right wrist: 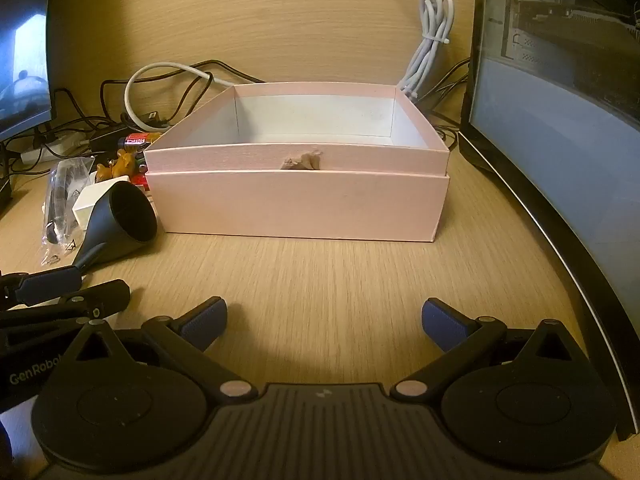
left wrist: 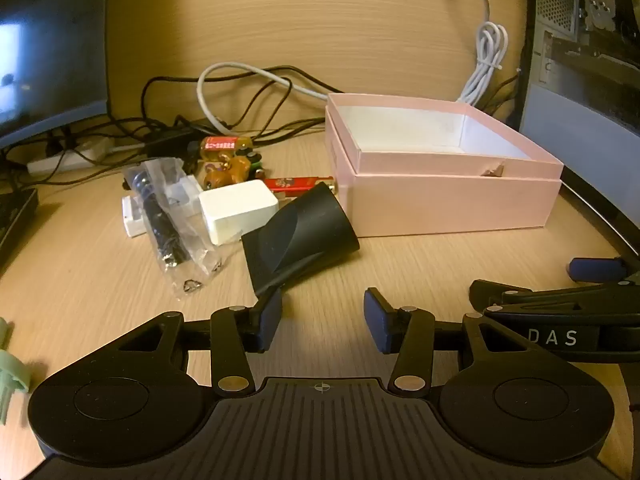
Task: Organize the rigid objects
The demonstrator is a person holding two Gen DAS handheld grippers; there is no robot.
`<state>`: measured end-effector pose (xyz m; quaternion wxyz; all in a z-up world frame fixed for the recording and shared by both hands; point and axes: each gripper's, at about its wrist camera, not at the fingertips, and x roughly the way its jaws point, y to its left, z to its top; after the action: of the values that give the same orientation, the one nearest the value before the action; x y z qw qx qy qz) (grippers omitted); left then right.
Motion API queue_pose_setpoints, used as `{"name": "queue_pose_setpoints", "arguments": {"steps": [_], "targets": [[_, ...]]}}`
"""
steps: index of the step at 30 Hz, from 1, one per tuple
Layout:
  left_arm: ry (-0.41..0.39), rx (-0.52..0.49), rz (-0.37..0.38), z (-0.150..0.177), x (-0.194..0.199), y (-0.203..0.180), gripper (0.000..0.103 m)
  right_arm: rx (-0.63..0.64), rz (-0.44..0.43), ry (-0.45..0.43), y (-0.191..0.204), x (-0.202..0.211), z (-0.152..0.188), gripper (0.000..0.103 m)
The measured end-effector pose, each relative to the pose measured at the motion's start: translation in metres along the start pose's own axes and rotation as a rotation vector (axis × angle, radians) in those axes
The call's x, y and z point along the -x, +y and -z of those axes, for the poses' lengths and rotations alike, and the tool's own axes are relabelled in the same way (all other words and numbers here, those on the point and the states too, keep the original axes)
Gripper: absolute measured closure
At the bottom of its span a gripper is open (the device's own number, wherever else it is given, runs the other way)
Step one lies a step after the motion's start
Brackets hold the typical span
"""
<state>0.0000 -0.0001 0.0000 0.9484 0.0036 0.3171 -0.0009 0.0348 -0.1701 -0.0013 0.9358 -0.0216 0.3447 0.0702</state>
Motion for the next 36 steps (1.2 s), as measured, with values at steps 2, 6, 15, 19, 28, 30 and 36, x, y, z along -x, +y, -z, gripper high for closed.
{"name": "queue_pose_setpoints", "arguments": {"steps": [2,6,15,19,28,30,36], "targets": [[0.0,0.003,0.002,-0.0001,0.0,-0.0001,0.053,0.0,0.0,0.0,-0.0001,0.0,0.0,0.0],[0.0,-0.003,-0.003,-0.0005,-0.0003,-0.0027,0.054,0.0,0.0,0.0,-0.0003,0.0002,-0.0001,0.0],[-0.004,0.006,0.005,0.0022,0.0014,0.0007,0.054,0.0,0.0,0.0,-0.0002,0.0004,-0.0003,0.0],[-0.004,0.011,0.008,0.0025,0.003,0.0016,0.054,0.0,0.0,0.0,-0.0002,0.0005,-0.0005,0.0],[-0.003,0.008,0.011,0.0028,0.0035,0.0011,0.055,0.0,0.0,0.0,-0.0003,0.0009,-0.0013,0.0],[-0.003,0.012,0.015,0.0011,0.0009,0.0022,0.055,0.0,0.0,0.0,-0.0003,0.0009,-0.0013,0.0],[-0.001,0.015,0.009,0.0012,0.0004,0.0018,0.055,0.0,0.0,0.0,-0.0004,0.0008,-0.0011,0.0]]}}
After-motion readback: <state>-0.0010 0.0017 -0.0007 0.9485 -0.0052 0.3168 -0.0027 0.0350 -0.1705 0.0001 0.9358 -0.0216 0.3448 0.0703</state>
